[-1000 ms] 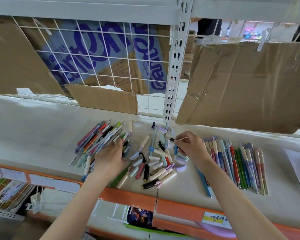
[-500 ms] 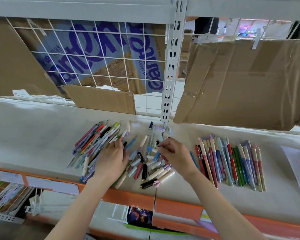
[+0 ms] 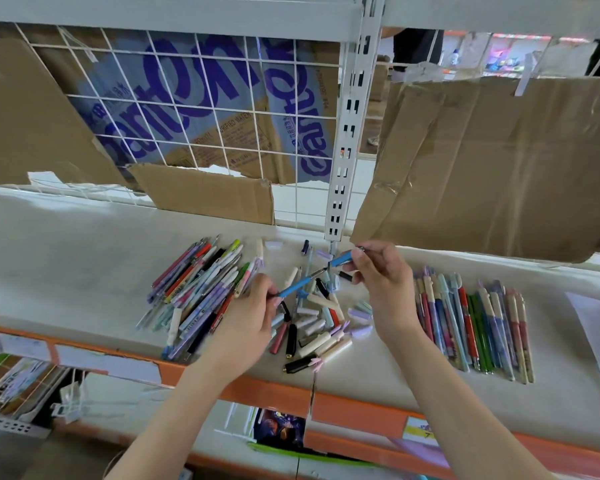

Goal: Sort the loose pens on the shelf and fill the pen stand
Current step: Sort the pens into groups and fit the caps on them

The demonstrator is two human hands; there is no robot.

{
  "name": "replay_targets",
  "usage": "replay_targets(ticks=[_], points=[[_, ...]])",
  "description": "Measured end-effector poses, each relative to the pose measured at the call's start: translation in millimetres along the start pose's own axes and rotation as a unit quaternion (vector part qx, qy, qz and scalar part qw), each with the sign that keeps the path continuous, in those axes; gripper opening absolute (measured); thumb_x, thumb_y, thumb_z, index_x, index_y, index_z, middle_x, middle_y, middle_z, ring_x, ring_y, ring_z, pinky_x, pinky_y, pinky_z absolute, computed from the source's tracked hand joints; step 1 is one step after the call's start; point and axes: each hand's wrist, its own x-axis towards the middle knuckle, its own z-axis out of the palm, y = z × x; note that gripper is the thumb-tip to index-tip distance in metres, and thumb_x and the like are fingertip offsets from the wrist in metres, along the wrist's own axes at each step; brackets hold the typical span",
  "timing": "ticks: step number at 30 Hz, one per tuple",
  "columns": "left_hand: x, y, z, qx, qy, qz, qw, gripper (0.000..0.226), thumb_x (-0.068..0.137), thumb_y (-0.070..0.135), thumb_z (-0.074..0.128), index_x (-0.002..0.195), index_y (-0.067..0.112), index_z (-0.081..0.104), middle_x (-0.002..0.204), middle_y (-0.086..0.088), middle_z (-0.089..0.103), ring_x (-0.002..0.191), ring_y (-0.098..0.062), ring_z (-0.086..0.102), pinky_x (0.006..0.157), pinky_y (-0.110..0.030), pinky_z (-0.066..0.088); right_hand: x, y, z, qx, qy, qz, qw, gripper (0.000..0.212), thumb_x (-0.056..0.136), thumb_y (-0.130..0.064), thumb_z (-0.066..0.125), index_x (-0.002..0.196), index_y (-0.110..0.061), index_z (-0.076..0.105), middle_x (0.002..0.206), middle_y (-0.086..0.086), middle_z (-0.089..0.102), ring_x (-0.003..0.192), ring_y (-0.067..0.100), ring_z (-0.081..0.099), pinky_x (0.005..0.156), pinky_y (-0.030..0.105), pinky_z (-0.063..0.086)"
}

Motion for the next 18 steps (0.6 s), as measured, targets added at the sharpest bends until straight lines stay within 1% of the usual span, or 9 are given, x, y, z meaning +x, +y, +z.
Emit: replay_targets(ticks=[4, 7, 9, 10, 11, 13, 15, 17, 18], points=[[-1.0, 2.0, -1.0, -0.013, 0.002, 0.006, 1.000, 0.005, 0.098, 0.014, 0.042, 0.095, 0.016, 0.039, 0.065, 0.007, 0.047, 0.052, -0.004, 0.044, 0.050, -0.016, 0.037, -1.6, -0.2, 3.9, -0.040, -0.045, -0.011, 0.998, 0.010, 0.090, -0.001, 0.057, 0.091, -0.011, 0.059, 0.074, 0.002, 0.069, 0.060, 0.005, 0.060, 0.056, 0.016, 0.047], [-0.8, 5.3, 4.6, -0.015, -0.004, 0.024, 1.000, 0.009, 0.099, 0.016, 0.038, 0.097, 0.017, 0.047, 0.060, 0.006, 0.044, 0.049, -0.007, 0.039, 0.048, -0.021, 0.032, -7.2, 2.5, 13.1, -0.024, -0.079, 0.010, 0.997, 0.010, 0.092, 0.003, 0.053, 0.093, -0.006, 0.058, 0.076, 0.006, 0.066, 0.056, 0.003, 0.058, 0.056, 0.017, 0.048], [0.9, 8.0, 10.1, -0.048, -0.012, -0.007, 0.999, 0.020, 0.100, 0.019, 0.037, 0.086, 0.022, 0.051, 0.057, 0.006, 0.042, 0.050, -0.009, 0.036, 0.049, -0.021, 0.027, -11.7, 7.1, 18.5, 0.005, -0.086, 0.027, 0.996, 0.010, 0.093, 0.001, 0.051, 0.095, -0.007, 0.057, 0.075, 0.006, 0.066, 0.058, 0.008, 0.056, 0.059, 0.020, 0.048], [1.7, 10.0, 12.0, -0.104, -0.020, -0.045, 0.993, 0.025, 0.100, 0.019, 0.037, 0.080, 0.023, 0.051, 0.056, 0.005, 0.040, 0.050, -0.010, 0.036, 0.050, -0.022, 0.029, -13.4, 9.5, 19.7, 0.017, -0.086, 0.033, 0.996, 0.010, 0.094, 0.000, 0.050, 0.096, -0.007, 0.056, 0.074, 0.008, 0.065, 0.059, 0.010, 0.055, 0.061, 0.021, 0.047], [2.0, 12.9, 13.0, -0.185, -0.029, -0.090, 0.978, 0.028, 0.101, 0.019, 0.037, 0.077, 0.021, 0.052, 0.055, 0.005, 0.039, 0.049, -0.009, 0.035, 0.050, -0.023, 0.030, -13.9, 11.1, 20.2, 0.026, -0.087, 0.036, 0.995, 0.010, 0.094, -0.001, 0.049, 0.097, -0.007, 0.056, 0.075, 0.011, 0.063, 0.059, 0.011, 0.055, 0.062, 0.022, 0.047], [1.8, 19.8, 16.4, -0.346, -0.054, -0.175, 0.920, 0.031, 0.101, 0.018, 0.037, 0.076, 0.013, 0.054, 0.050, 0.008, 0.035, 0.041, -0.006, 0.028, 0.041, -0.018, 0.025, -13.8, 12.3, 20.6, 0.032, -0.089, 0.041, 0.995, 0.010, 0.095, -0.002, 0.048, 0.099, -0.008, 0.055, 0.077, 0.017, 0.062, 0.058, 0.011, 0.054, 0.062, 0.024, 0.047], [3.5, 28.0, 21.5, -0.427, -0.075, -0.219, 0.874, 0.031, 0.102, 0.019, 0.035, 0.077, 0.009, 0.050, 0.046, 0.010, 0.032, 0.037, -0.004, 0.023, 0.035, -0.015, 0.019, -14.5, 10.7, 22.6, 0.030, -0.096, 0.044, 0.994, 0.014, 0.097, -0.003, 0.046, 0.103, -0.013, 0.052, 0.077, 0.020, 0.061, 0.057, 0.012, 0.054, 0.059, 0.024, 0.047], [7.5, 36.9, 25.5, -0.443, -0.082, -0.216, 0.866, 0.029, 0.103, 0.019, 0.032, 0.082, 0.008, 0.048, 0.046, 0.009, 0.031, 0.036, -0.003, 0.021, 0.034, -0.015, 0.018, -14.8, 8.2, 24.9, 0.027, -0.113, 0.045, 0.992, 0.023, 0.097, -0.002, 0.043, 0.112, -0.018, 0.047, 0.070, 0.014, 0.060, 0.056, 0.014, 0.051, 0.056, 0.025, 0.046], [10.2, 39.3, 26.4, -0.421, -0.081, -0.203, 0.881, 0.028, 0.103, 0.019, 0.032, 0.083, 0.009, 0.050, 0.047, 0.007, 0.035, 0.035, -0.004, 0.024, 0.035, -0.016, 0.020, -13.4, 6.4, 24.1, 0.021, -0.118, 0.041, 0.992, 0.026, 0.097, -0.001, 0.043, 0.116, -0.019, 0.045, 0.067, 0.011, 0.058, 0.055, 0.015, 0.049, 0.055, 0.026, 0.044]])
